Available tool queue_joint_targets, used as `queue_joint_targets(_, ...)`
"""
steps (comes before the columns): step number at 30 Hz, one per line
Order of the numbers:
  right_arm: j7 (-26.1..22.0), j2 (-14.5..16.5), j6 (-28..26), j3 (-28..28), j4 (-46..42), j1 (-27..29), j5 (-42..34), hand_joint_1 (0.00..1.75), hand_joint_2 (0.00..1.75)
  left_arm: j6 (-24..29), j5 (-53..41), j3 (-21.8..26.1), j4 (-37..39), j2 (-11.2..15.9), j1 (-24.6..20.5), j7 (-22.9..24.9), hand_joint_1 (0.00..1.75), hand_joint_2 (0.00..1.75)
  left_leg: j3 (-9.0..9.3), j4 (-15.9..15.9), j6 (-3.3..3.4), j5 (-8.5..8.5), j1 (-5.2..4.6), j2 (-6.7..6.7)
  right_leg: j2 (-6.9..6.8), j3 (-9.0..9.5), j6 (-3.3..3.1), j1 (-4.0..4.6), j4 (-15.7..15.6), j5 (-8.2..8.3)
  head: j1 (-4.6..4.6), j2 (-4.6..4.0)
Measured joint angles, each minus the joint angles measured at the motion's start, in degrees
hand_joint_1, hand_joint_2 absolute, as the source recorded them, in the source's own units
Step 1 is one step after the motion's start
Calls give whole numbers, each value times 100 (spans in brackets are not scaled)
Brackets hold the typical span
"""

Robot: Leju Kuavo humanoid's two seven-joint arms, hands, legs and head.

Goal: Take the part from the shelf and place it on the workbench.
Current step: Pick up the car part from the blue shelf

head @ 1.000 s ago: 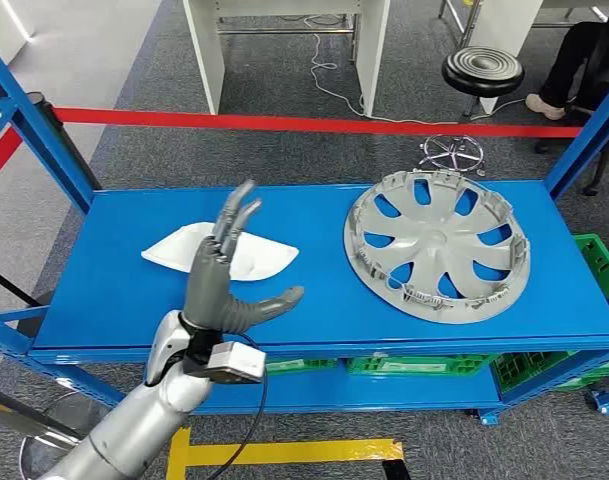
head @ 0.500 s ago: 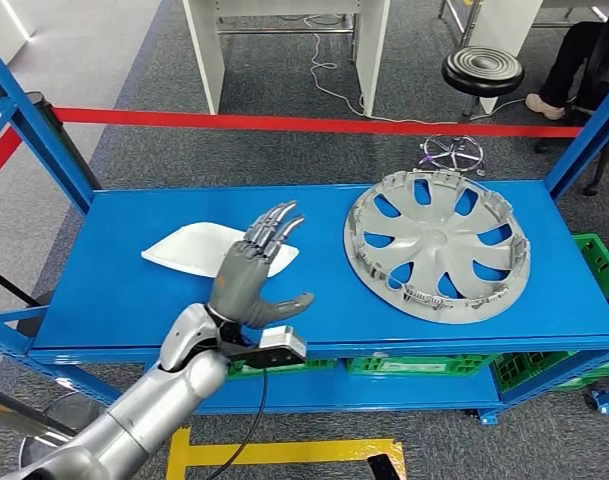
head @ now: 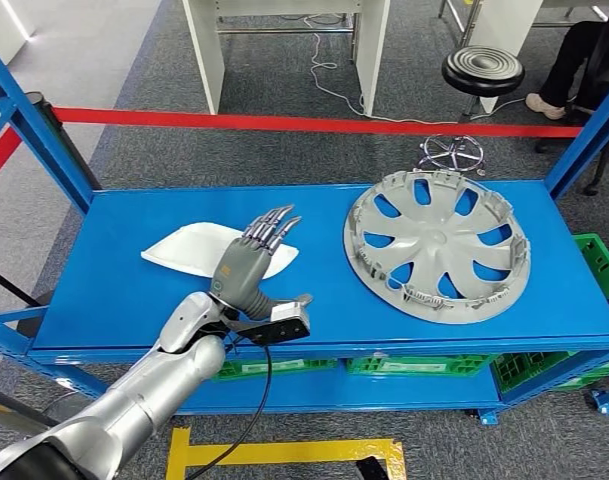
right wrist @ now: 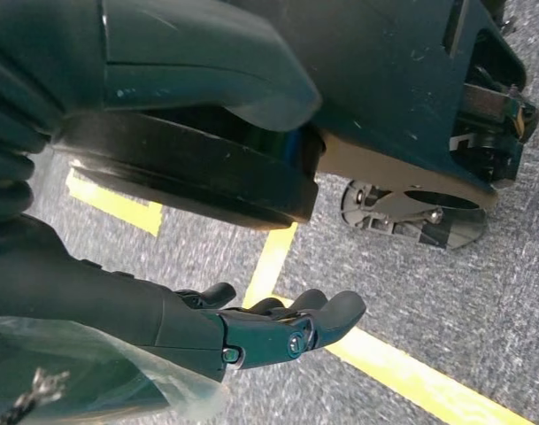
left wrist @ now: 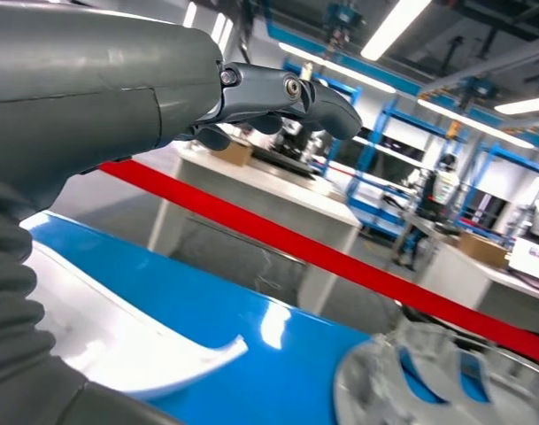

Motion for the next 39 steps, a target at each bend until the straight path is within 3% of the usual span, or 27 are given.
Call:
queue_joint_targets(9,11,0,16,53,0,-3,42,0,0,66,-95,27,209,-23,-71,106,0,0,0,0,0,0,0,0,0,0,0,0,0,0,0,0)
queue_joint_targets(13,80,0,32,115,0,-16,88,0,0,-54,-333,61,645,-24,-157,320,0,175,-1,0,0,0,0,0,0,0,0,0,0,0,0,0)
queue_joint_targets(26,132,-1,197,168,0,-65,156,0,0,-216,-718,50,916,130,-159,669,0,175,-2,0,0,0,0,0,0,0,0,0,2,0,-1,0)
queue_joint_targets(39,63,0,230,195,0,-80,155,0,0,119,-1661,-17,1101,135,-293,1768,0,175,-2,1,0,1,0,0,0,0,0,0,2,0,-1,0)
